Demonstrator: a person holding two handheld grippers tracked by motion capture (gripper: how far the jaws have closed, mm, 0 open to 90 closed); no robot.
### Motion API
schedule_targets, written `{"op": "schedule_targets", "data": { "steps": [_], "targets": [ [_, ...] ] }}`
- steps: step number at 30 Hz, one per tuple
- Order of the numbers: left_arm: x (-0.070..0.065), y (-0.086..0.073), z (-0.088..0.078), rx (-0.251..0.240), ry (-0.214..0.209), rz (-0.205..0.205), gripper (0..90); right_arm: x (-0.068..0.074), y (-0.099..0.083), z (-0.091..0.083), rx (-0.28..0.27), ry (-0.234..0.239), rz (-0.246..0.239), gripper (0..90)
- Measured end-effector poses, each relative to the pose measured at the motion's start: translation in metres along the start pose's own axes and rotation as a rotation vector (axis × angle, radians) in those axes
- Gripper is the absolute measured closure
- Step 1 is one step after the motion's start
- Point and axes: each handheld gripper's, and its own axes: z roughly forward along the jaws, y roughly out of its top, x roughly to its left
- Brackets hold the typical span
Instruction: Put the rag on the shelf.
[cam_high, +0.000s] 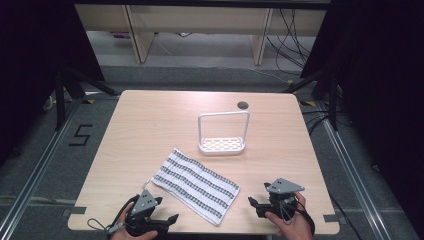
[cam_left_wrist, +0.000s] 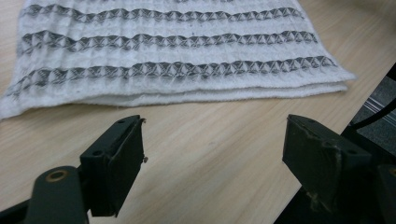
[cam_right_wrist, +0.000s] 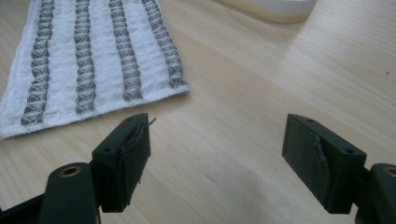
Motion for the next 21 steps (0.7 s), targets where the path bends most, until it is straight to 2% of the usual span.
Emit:
{"op": "schedule_targets", "data": {
  "steps": [1, 2, 3, 4, 5, 8, 10, 12, 13, 14, 15, 17, 18, 19, 21],
  "targets": [
    [0.0, 0.001, 0.001, 0.015, 0.007, 0.023, 19.9, 0.0, 0.001, 0.001, 0.003, 0.001, -0.017, 25.0],
    [-0.004, 0.001, 0.005, -0.011, -0.008, -0.001, 20.0, 0.002, 0.002, 0.002, 0.007, 0.011, 0.004, 25.3],
    [-0.005, 0.003, 0.006, 0.011, -0.012, 0.021, 20.1, 0.001, 0.003, 0.004, -0.007, 0.008, -0.028, 25.3],
    [-0.008, 0.004, 0.009, 0.005, -0.008, 0.02, 20.2, 0.004, 0.005, 0.004, 0.0, 0.024, -0.007, 25.2],
    [-0.01, 0.005, 0.01, 0.02, -0.008, 0.043, 20.2, 0.006, 0.005, 0.006, 0.001, 0.034, -0.003, 25.3],
    [-0.02, 0.009, 0.017, 0.031, -0.041, 0.06, 20.7, 0.008, 0.009, 0.01, -0.004, 0.051, -0.037, 25.8],
    [-0.024, 0.012, 0.02, 0.053, -0.05, 0.114, 22.9, 0.011, 0.013, 0.015, -0.011, 0.061, -0.054, 26.1],
    [-0.03, 0.015, 0.025, 0.037, -0.057, 0.119, 23.0, 0.013, 0.015, 0.016, -0.005, 0.072, -0.052, 26.6],
    [-0.033, 0.016, 0.027, 0.028, -0.047, 0.128, 23.3, 0.014, 0.017, 0.018, -0.002, 0.079, -0.056, 27.1],
    [-0.035, 0.017, 0.03, 0.015, -0.06, 0.114, 23.7, 0.014, 0.018, 0.021, -0.004, 0.074, -0.063, 27.5],
    [-0.035, 0.018, 0.03, 0.043, -0.059, 0.146, 24.1, 0.014, 0.02, 0.023, -0.004, 0.07, -0.075, 27.7],
    [-0.039, 0.02, 0.033, 0.066, -0.075, 0.151, 24.8, 0.015, 0.022, 0.027, 0.007, 0.07, -0.073, 28.5],
    [-0.043, 0.02, 0.035, 0.049, -0.088, 0.136, 24.9, 0.015, 0.024, 0.028, 0.003, 0.07, -0.08, 29.2],
    [-0.044, 0.021, 0.037, 0.039, -0.085, 0.152, 25.2, 0.016, 0.025, 0.03, 0.011, 0.08, -0.074, 29.6],
    [-0.049, 0.022, 0.04, 0.038, -0.109, 0.141, 26.1, 0.015, 0.028, 0.034, -0.001, 0.075, -0.09, 29.7]
  ]
}}
